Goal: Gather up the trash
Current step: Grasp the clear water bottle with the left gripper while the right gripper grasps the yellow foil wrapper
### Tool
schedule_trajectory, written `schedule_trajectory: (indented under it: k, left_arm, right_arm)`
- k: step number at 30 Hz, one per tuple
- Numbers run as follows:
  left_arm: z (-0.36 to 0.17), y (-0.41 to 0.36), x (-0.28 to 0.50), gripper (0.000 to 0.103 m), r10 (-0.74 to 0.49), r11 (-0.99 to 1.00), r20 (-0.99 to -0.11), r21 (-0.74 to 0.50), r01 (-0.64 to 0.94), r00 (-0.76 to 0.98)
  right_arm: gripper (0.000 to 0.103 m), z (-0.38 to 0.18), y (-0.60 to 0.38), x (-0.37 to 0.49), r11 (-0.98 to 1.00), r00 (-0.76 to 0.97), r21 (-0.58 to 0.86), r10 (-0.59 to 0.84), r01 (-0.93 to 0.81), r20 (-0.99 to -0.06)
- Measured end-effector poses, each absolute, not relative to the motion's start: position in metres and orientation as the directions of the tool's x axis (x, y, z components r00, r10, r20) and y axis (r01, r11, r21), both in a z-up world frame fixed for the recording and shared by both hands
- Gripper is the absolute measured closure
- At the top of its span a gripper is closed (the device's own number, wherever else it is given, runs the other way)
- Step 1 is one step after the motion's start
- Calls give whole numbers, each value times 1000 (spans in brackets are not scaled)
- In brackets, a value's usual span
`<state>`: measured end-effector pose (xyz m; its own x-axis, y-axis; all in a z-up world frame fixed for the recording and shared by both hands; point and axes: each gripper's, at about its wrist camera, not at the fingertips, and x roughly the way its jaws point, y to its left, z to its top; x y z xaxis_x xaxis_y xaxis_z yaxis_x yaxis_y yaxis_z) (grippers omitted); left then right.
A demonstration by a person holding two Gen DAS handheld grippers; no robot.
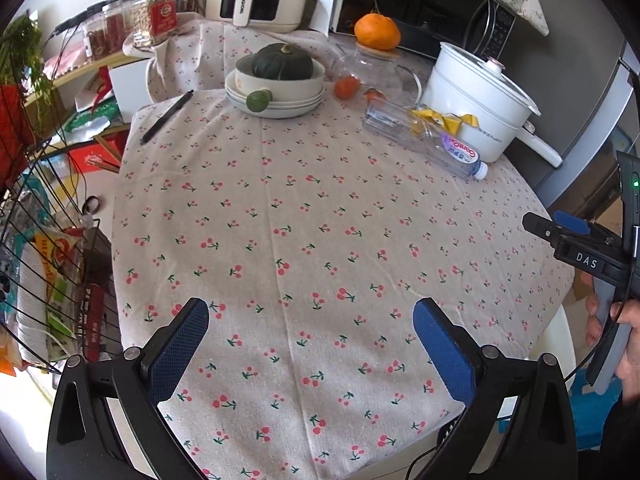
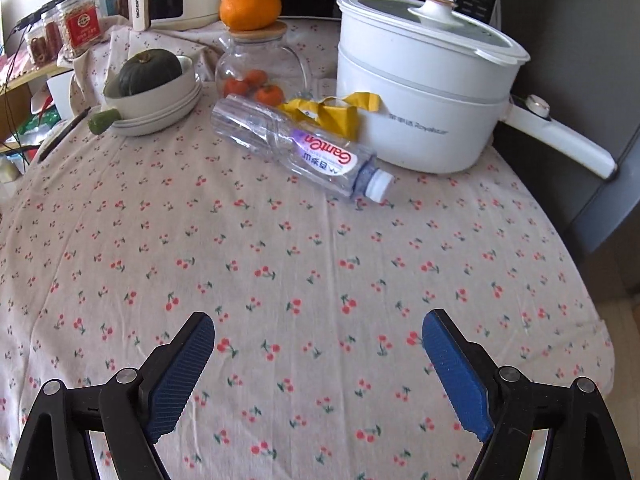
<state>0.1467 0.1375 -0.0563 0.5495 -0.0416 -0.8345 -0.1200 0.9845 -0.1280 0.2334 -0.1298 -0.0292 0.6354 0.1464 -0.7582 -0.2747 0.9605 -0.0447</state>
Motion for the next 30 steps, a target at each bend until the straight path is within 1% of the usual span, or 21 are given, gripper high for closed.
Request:
schedule_trajectory:
  k: [5,7,11,13,16,19,22,26,28,30]
  left_arm:
    - [-64,158,157,0,64,984,-837,-37,-173,543]
    - [-68,162,169,0,63,984,-841,-37,-173,538]
    - [-73,147,216,0,21,995,-864,-30,-93,503]
    - [-74,136,246,0,-22,994,-869,-71,-82,495]
    - [-79,121,297,0,-144,973,-865,-213,-93,480]
    - [-89,102,348,1,-226,936,-848,-325,-133,479]
    - [-100,78,397,4,-294,894,-825,-416,-167,483]
    - [-118,48,449,4,-309,862,-820,-456,-222,481]
    - [-129,35,467,5,-295,856,-835,-447,-259,465]
    - [-139,28,480,6,-325,824,-825,-487,-290,463]
  right_arm:
    - [15,-37,-120,270,963,628,-14,164,-269,-760]
    - [15,-39,-121,282,964,624,3,174,-265,-762]
    - [15,-43,-132,302,966,616,36,191,-255,-764]
    - [15,-44,-139,309,967,619,30,185,-253,-763]
    - [15,-47,-153,319,969,619,9,166,-249,-768]
    - [15,-46,-167,329,968,630,-10,155,-251,-761]
    - [15,-42,-181,340,967,650,-22,153,-253,-744]
    - [15,-40,-195,352,963,665,-29,163,-268,-729]
    - [15,-41,-198,356,959,673,-40,168,-282,-720]
    - [15,-42,-201,360,955,681,-55,167,-293,-713]
